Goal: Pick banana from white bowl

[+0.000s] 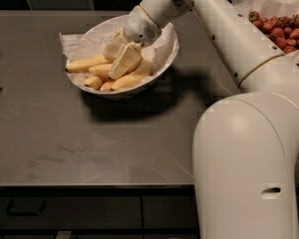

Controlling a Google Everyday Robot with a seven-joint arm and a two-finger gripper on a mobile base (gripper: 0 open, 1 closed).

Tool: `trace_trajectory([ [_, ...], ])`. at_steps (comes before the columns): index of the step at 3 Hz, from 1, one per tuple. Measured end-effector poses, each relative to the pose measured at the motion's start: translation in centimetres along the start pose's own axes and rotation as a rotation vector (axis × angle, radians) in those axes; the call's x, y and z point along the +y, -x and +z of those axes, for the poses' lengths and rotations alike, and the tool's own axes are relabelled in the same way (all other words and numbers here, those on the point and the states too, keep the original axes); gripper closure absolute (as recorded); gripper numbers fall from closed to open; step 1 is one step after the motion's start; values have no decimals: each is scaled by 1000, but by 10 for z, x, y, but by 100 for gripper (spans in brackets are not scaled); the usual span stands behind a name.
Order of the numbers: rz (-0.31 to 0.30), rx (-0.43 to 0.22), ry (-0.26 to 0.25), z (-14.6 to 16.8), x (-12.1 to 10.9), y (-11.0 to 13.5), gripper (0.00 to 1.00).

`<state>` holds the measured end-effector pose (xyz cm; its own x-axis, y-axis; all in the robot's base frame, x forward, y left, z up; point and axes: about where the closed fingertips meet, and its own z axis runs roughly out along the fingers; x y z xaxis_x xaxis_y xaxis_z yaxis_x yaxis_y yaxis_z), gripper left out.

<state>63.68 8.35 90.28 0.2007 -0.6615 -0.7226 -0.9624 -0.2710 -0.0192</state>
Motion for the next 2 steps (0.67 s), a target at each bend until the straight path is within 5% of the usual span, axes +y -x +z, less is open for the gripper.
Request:
trace_trajectory([
  [1,5,14,0,1,-1,0,58],
  [2,22,73,-5,9,-3,-11,65],
])
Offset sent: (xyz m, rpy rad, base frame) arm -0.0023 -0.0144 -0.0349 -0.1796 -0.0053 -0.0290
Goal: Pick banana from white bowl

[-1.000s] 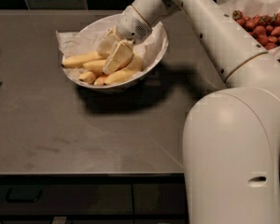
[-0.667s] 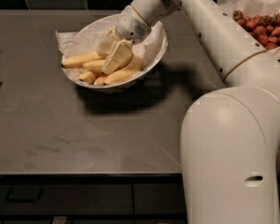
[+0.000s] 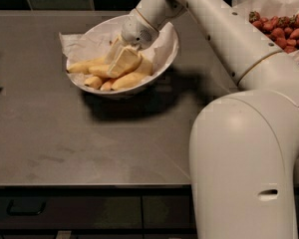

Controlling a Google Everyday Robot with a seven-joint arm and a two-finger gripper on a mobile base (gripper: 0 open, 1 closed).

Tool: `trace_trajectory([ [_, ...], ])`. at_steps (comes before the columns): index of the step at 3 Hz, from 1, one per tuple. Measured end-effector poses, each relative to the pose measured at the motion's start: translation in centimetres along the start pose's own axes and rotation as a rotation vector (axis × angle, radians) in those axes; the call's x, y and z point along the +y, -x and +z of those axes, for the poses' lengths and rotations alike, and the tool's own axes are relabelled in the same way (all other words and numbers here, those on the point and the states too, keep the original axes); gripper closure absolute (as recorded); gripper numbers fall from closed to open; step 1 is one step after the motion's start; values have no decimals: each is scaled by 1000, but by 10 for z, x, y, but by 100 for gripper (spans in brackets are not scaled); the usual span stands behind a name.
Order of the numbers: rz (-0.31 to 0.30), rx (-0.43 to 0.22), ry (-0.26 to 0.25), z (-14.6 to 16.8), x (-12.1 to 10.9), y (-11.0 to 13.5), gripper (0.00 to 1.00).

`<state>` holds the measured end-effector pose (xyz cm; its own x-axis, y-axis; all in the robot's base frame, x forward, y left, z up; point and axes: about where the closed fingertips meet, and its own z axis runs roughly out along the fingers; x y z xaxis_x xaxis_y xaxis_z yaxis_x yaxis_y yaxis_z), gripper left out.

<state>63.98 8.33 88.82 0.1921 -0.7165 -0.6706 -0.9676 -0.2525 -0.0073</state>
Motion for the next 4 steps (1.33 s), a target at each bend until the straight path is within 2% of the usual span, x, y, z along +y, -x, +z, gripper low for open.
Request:
trace_trajectory([
  [1,0,0,0,-3,0,3,56],
  [2,3,11,6,2,0,0,42],
  [3,7,35,19,11,-1,-7,53],
  [4,7,35,19,9,-1,-6,73],
])
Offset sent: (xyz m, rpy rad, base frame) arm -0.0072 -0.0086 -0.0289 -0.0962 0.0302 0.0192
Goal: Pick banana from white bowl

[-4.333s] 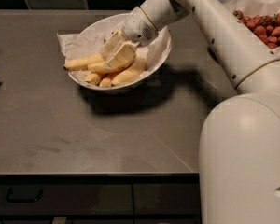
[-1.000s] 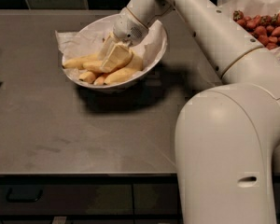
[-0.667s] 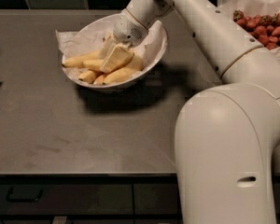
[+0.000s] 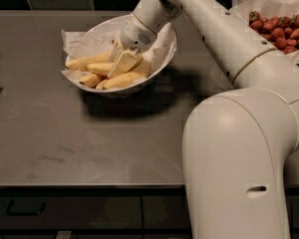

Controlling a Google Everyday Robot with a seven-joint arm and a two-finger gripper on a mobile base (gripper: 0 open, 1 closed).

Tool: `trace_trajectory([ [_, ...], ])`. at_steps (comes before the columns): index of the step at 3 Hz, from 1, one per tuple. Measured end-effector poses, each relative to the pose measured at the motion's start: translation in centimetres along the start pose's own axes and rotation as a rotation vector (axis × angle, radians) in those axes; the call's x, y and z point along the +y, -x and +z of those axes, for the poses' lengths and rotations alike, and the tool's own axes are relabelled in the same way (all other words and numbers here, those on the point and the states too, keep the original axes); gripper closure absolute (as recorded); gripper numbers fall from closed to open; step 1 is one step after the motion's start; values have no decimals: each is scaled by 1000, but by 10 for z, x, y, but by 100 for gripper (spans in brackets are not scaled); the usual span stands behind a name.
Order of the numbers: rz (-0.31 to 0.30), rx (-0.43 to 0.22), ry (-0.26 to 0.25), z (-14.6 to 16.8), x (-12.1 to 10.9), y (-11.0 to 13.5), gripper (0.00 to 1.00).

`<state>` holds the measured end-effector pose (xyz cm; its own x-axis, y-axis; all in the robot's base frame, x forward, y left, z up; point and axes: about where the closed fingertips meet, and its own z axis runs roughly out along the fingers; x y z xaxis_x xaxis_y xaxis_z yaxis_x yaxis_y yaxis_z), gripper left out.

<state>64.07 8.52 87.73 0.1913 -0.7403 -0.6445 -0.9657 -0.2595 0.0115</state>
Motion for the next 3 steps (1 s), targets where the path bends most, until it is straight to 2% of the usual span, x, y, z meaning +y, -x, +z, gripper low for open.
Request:
trace_trajectory([
  [1,-15,17,-60,-17,-3,-1,96],
  [2,-51,-62,-144,-55,0,5,100],
  [3,-94,-159,-213,-103,18,19,100],
])
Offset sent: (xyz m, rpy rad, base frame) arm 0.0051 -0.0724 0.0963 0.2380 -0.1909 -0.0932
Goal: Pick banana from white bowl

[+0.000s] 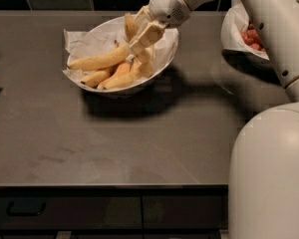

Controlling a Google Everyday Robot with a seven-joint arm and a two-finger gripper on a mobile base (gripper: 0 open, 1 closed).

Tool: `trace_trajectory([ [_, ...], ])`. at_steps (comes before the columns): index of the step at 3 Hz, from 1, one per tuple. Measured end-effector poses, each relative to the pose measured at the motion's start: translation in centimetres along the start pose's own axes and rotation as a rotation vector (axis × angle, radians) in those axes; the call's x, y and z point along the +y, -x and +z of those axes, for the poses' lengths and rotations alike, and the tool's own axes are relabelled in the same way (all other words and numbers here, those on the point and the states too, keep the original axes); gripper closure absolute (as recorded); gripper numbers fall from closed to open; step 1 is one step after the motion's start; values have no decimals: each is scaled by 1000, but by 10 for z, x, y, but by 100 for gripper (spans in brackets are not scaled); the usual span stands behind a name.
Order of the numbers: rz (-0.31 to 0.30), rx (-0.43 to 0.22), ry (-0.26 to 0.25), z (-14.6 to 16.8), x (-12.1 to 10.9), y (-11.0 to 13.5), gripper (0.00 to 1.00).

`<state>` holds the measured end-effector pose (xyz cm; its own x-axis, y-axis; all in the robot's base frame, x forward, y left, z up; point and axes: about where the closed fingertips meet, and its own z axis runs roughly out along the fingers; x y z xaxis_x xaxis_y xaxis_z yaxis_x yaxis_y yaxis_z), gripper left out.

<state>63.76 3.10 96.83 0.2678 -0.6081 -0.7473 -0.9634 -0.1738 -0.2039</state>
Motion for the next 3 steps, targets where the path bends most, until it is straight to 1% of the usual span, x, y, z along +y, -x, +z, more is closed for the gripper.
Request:
trace_trajectory([
  [1,8,-116,-46,-40,19,22,100],
  [2,57,-188,-101,-75,47,42,100],
  [3,138,-224,-173,-105,86,64,100],
])
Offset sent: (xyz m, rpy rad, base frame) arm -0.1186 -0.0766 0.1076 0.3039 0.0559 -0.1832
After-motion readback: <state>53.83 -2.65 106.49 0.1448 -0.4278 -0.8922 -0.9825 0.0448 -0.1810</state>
